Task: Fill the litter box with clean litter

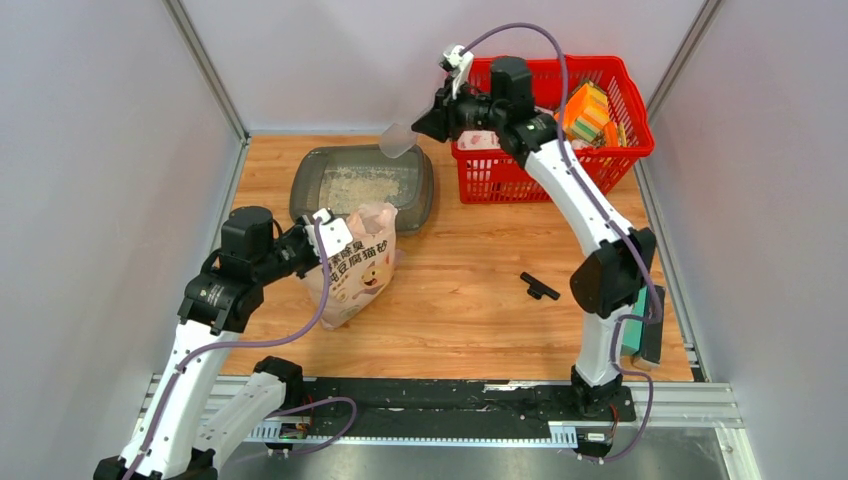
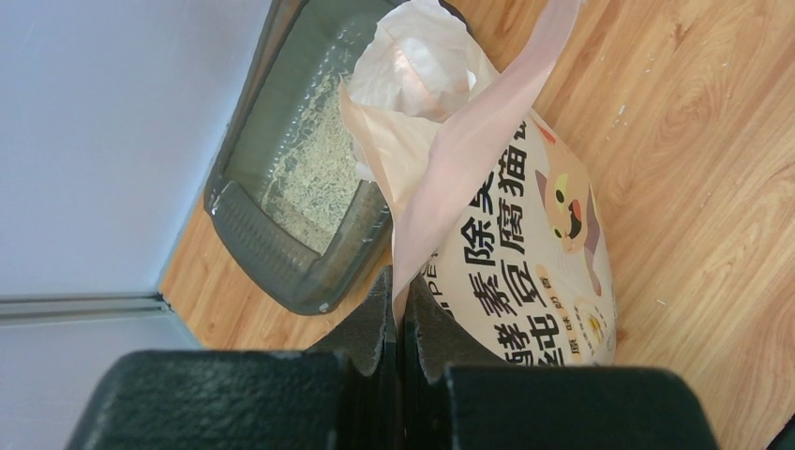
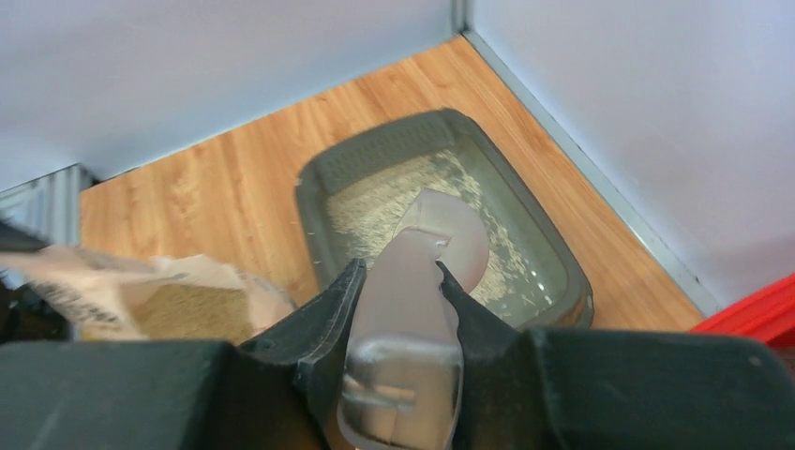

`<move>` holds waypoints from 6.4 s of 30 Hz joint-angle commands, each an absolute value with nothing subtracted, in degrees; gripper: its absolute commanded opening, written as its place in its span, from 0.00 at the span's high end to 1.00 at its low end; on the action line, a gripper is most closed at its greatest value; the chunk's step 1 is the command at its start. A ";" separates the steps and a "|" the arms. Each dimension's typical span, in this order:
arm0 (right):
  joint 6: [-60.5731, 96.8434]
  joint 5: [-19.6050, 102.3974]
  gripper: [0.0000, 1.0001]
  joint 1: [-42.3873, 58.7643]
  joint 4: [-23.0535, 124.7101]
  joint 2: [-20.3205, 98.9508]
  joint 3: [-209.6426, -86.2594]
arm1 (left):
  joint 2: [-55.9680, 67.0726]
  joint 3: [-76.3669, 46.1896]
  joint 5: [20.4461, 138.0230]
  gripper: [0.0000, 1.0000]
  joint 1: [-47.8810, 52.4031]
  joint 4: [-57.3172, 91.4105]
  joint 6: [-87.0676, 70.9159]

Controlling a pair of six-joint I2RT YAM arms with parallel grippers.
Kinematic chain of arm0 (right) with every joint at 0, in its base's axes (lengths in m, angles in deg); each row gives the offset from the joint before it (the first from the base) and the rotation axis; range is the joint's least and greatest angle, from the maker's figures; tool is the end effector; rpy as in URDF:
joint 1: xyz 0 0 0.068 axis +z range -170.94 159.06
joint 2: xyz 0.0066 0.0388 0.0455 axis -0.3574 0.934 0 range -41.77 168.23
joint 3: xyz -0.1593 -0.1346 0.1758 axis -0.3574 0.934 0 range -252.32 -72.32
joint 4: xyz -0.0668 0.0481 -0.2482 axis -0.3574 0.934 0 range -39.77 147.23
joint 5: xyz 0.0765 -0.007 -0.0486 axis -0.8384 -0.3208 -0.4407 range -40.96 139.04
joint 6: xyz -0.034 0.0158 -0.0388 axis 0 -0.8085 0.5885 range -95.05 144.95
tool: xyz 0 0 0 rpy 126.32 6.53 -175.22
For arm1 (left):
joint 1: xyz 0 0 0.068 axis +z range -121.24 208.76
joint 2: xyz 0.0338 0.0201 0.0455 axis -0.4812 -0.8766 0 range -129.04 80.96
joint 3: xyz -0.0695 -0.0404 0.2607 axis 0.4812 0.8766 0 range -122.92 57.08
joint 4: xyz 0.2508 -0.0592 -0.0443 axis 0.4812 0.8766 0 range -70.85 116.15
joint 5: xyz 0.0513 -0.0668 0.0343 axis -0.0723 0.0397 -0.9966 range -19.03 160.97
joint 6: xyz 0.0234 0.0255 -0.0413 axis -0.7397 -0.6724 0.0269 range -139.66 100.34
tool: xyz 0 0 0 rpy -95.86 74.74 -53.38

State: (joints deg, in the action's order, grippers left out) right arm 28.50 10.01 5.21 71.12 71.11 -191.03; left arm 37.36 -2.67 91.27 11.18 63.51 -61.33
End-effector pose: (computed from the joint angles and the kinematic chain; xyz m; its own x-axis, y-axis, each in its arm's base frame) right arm 0.4016 0.2222 0.4149 -0.1776 -0.1408 -0.9740 -0.9010 0.4214 0.1033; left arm 0.1317 -0.0548 0.3707 0.0455 0.6397 -0.7673 0.7289 0.5039 0.4634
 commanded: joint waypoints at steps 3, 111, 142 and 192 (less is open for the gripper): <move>30.93 -7.53 0.86 5.51 75.17 60.45 -189.29 | 40.08 -5.24 94.97 1.00 11.01 56.42 -61.32; -28.93 10.21 1.00 8.16 51.04 62.91 -162.85 | 33.06 -6.38 91.72 1.00 4.15 42.79 -59.29; -32.88 -14.07 1.00 0.16 42.85 61.68 -156.87 | 40.35 -2.86 88.82 1.00 4.15 45.87 -81.00; -37.29 -14.78 1.00 -4.94 42.15 71.78 -173.98 | 40.09 -1.02 88.11 1.00 4.15 49.91 -78.63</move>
